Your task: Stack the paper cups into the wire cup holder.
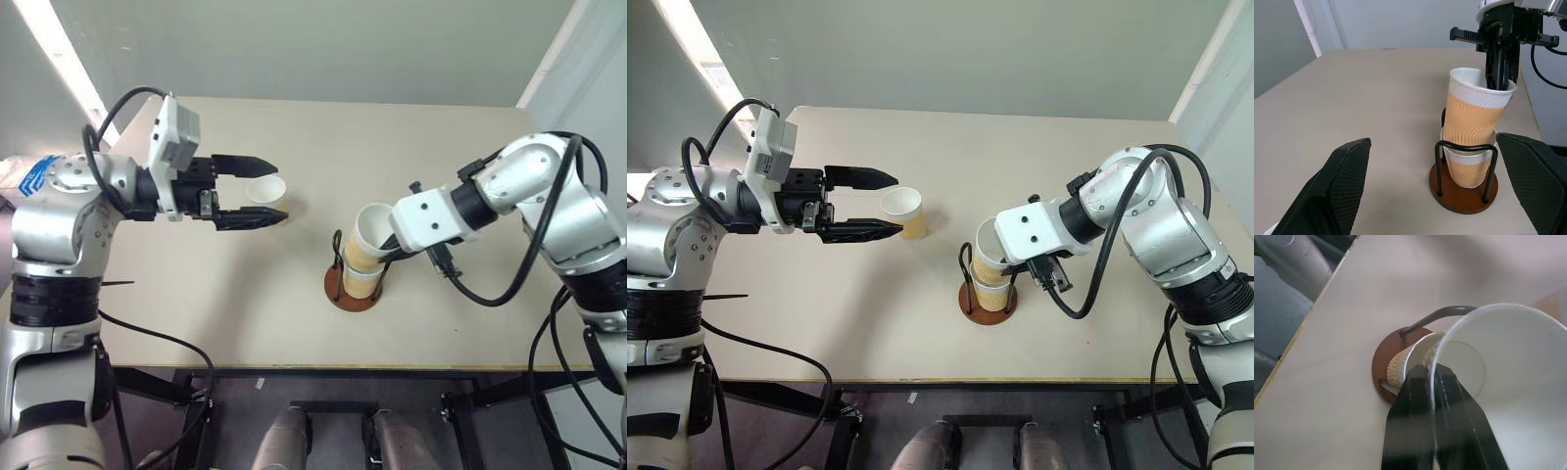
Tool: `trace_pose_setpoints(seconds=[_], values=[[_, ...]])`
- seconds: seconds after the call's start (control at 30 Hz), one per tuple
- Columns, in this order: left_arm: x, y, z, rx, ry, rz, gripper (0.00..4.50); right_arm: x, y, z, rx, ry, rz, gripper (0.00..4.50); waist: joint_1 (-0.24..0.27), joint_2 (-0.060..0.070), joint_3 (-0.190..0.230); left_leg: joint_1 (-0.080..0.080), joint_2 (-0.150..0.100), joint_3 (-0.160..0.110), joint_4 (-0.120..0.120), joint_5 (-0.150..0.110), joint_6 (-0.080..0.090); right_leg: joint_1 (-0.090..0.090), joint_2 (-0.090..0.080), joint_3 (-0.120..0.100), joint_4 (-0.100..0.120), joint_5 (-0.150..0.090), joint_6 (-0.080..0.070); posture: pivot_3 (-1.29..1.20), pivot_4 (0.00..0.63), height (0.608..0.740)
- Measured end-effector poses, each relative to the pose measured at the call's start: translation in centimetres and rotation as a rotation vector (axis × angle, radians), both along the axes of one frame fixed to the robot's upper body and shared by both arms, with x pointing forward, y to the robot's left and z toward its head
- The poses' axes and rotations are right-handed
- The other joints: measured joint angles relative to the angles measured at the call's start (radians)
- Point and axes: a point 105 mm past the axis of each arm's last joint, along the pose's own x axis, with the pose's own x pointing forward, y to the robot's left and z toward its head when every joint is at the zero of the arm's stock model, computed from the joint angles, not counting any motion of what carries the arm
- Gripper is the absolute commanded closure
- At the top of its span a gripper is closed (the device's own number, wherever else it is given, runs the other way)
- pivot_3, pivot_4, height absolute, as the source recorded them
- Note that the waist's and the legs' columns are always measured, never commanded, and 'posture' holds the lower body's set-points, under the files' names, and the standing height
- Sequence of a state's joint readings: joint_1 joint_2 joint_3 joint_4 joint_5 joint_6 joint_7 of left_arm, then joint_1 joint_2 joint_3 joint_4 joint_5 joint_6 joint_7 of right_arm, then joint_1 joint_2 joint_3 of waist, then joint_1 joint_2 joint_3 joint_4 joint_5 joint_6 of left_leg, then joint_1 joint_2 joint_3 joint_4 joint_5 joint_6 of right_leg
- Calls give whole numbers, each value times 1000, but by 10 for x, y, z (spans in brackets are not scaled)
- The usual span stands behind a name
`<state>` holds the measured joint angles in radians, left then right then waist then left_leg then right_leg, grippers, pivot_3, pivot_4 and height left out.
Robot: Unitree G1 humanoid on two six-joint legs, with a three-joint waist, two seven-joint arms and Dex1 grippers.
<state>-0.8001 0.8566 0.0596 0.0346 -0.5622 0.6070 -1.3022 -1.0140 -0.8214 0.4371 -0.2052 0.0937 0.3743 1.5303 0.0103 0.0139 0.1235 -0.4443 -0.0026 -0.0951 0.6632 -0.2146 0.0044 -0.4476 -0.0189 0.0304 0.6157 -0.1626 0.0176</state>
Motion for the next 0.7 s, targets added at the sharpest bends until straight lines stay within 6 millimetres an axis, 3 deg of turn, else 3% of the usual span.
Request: trace_pose_setpoints(seconds=[0.2, 0.37, 0.53, 0.7], values=[[-1, -1, 0, 6, -6, 0, 0, 2, 5, 2, 43, 39, -44, 1568, 0, 0, 0, 0, 0, 0, 0, 0, 0, 0, 0, 0, 0, 0, 0, 0, 150, 740], [4, 0, -2, 37, -34, 35, 0, 4, 2, 21, 150, 72, -123, 1568, 0, 0, 0, 0, 0, 0, 0, 0, 0, 0, 0, 0, 0, 0, -1, 0, 150, 740], [36, 14, -19, 195, -162, 239, 0, 10, -10, 53, 398, 142, -282, 1568, 2, 0, 0, 0, 0, 0, 0, 0, -1, 0, 0, 0, 0, 0, -1, 0, 150, 740], [57, 27, -32, 318, -241, 357, 0, 1, -35, 49, 506, 280, -443, 1568, 5, 0, 0, -1, -1, 0, -1, 0, -2, 0, 0, 0, -1, -1, -1, 0, 150, 740]])
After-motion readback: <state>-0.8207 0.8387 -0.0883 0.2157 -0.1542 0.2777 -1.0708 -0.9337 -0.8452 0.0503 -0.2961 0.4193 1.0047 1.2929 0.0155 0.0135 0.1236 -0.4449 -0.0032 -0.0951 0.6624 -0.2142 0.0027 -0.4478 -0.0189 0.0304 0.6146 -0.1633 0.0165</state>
